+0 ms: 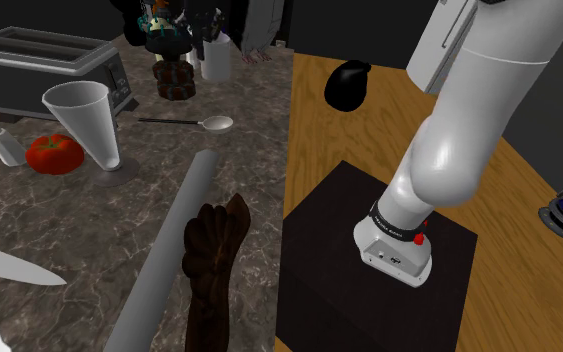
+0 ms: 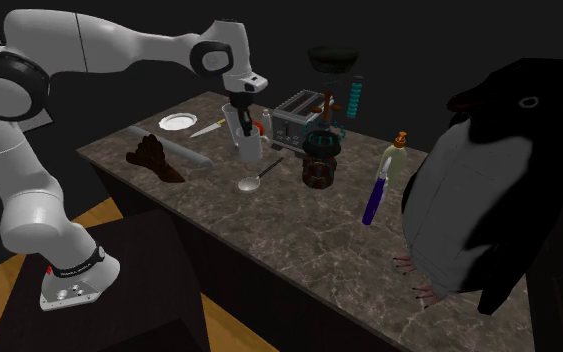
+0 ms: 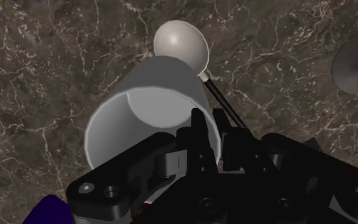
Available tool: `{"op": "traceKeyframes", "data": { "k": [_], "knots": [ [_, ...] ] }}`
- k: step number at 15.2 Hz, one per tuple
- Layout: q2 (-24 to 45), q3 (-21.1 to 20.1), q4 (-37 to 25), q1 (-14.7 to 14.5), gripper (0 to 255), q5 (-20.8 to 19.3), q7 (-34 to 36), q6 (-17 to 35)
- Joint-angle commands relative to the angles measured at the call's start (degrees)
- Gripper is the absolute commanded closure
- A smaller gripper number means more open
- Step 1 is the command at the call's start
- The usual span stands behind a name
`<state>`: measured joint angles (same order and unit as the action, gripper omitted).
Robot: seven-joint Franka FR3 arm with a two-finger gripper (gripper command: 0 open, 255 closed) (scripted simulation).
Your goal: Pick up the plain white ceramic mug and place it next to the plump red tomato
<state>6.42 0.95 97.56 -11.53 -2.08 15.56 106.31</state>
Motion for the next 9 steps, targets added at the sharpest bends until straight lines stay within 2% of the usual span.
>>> {"op": "traceKeyframes", "data": {
  "k": [1, 9],
  "knots": [
    [0.1, -1.2, -0.6, -1.6, 255, -0.2, 2.9, -0.6],
    [3.1, -5.5, -4.8, -7.5, 255, -1.4, 13.3, -2.2]
  ]
}}
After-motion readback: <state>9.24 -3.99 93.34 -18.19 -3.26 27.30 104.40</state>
